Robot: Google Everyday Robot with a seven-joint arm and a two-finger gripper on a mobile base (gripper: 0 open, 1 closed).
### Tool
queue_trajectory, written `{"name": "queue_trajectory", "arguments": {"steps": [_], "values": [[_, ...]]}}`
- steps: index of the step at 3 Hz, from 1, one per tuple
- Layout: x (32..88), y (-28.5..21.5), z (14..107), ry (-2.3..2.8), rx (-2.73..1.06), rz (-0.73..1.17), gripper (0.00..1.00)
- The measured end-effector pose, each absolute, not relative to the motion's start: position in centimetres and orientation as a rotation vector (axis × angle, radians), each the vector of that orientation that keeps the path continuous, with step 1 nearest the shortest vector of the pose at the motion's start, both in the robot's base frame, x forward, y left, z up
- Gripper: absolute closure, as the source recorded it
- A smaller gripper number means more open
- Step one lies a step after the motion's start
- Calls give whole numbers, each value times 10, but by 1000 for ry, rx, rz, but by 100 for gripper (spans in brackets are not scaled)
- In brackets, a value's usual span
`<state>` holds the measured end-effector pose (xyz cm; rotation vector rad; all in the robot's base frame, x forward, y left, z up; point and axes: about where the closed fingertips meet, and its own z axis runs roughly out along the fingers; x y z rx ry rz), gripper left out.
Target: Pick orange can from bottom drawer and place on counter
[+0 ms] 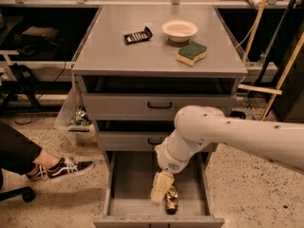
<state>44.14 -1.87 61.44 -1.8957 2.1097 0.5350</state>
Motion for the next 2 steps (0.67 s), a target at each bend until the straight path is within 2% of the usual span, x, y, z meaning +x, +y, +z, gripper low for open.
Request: {"name": "queue_trajectory", "arguments": {"steps": [1,2], "values": [[438,-9,573,2203,-1854,631,0],[437,-10,573,2204,-1852,632,0]]}}
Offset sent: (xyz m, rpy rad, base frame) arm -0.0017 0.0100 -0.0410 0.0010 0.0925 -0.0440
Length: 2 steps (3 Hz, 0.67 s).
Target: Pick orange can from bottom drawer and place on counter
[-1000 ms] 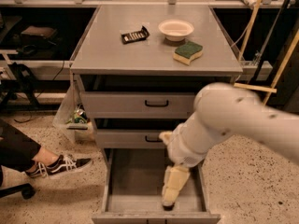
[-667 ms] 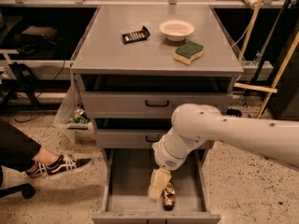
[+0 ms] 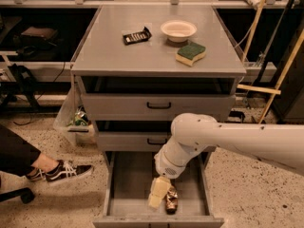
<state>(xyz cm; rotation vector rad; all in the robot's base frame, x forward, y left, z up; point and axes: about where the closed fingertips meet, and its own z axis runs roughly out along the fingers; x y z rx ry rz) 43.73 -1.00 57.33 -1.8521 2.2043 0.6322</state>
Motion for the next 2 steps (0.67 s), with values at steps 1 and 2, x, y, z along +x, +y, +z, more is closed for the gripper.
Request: {"name": "queue_trajectory", "arguments": {"steps": [1,2], "values": [[461,-46,555,2253,-1685,650,0],[491,-118,552,2327,-1417,555,0]]}}
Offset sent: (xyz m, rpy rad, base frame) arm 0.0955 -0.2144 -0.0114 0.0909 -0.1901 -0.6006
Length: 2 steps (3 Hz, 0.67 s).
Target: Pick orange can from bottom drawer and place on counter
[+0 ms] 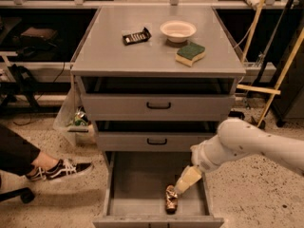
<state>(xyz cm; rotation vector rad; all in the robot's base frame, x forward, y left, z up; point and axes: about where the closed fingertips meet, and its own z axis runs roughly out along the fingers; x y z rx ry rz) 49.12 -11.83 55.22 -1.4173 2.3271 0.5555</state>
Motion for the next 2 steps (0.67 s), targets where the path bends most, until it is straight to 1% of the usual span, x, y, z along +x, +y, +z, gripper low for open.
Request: {"name": "queue_trajectory", "arguments": {"steps": [1,2], "values": [[503,-187,571,2382,-1184,399,0],[503,-187,571,2382,-1184,399,0]]}}
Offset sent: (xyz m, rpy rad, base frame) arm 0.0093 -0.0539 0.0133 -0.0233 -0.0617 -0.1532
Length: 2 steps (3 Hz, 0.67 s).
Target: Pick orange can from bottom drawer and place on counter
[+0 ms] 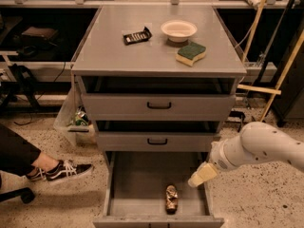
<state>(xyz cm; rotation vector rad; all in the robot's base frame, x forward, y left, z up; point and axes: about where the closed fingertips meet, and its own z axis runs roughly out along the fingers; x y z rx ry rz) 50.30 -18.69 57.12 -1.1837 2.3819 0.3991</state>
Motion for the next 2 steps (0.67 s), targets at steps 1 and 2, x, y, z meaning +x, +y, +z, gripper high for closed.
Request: {"name": "queue_trajectory", "arguments": {"steps": [1,2], "values": [[531,-192,550,2359,-1024,447,0],[592,-213,506,2348,-697,468,0]]}}
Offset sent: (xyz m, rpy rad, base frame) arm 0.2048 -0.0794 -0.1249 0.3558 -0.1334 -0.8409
